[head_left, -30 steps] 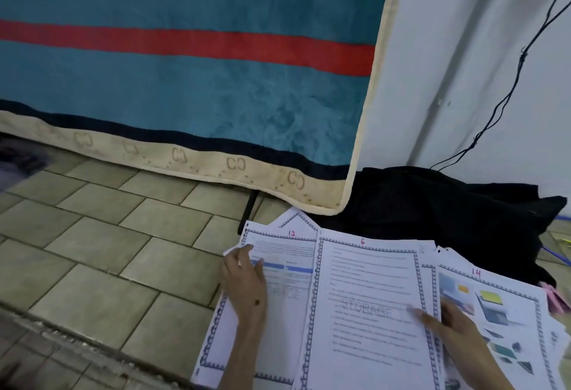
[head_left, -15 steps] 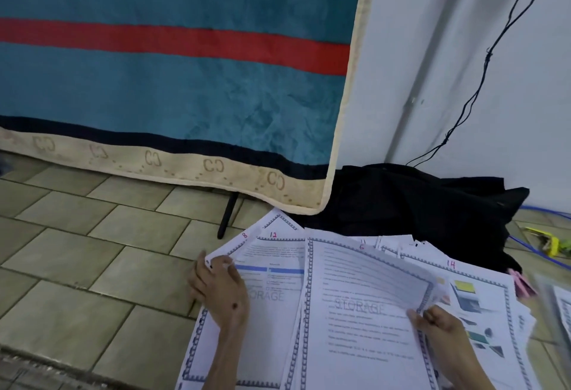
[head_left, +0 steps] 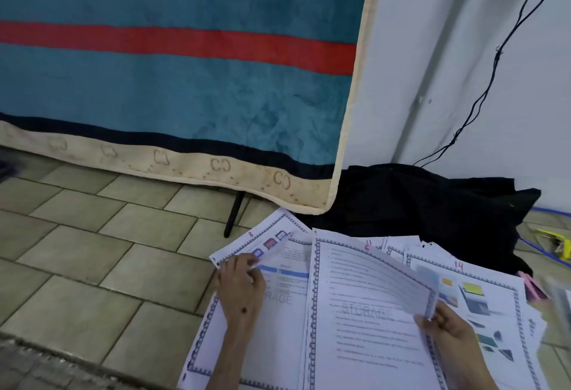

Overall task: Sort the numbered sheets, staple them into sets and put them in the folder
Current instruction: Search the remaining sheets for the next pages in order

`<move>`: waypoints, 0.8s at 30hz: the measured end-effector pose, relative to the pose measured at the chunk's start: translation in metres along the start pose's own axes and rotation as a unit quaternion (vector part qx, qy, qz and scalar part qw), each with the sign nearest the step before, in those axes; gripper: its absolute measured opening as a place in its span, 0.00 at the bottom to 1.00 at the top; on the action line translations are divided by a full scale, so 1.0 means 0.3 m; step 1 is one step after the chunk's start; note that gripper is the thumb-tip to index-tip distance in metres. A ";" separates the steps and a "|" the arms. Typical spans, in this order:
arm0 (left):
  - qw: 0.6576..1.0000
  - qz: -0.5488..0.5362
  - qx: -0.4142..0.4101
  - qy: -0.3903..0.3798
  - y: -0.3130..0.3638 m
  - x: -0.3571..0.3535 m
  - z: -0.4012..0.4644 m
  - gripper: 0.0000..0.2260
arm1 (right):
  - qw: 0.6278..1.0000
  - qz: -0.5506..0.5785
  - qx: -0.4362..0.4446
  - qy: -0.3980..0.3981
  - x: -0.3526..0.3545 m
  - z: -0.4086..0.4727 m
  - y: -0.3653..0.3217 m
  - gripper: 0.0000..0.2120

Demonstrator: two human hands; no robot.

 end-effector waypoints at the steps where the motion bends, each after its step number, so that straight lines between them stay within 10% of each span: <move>1: 0.999 -0.021 0.049 -0.005 -0.012 -0.001 0.009 0.15 | 1.000 -0.004 0.005 -0.004 -0.001 -0.004 -0.007 0.18; 5: 0.979 0.015 0.202 -0.033 -0.059 0.024 0.081 0.28 | 0.999 -0.019 0.044 0.019 -0.011 -0.020 -0.016 0.13; 14: 0.907 -0.187 0.367 -0.091 -0.006 0.097 0.270 0.11 | 0.998 -0.002 0.058 -0.002 -0.021 -0.007 -0.005 0.14; 24: 0.946 -0.264 0.172 0.078 0.114 0.215 0.386 0.20 | 0.997 0.005 0.073 0.022 -0.037 -0.002 -0.027 0.14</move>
Point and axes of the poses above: each hand's wrist, its own z-axis towards the middle knuckle, its own x-axis out of the back of the hand, y = z × x, the point moved 2 cm from there along z, towards the middle knuckle, and after that the axes turned 1 degree about -y, right-handed, at the moved point
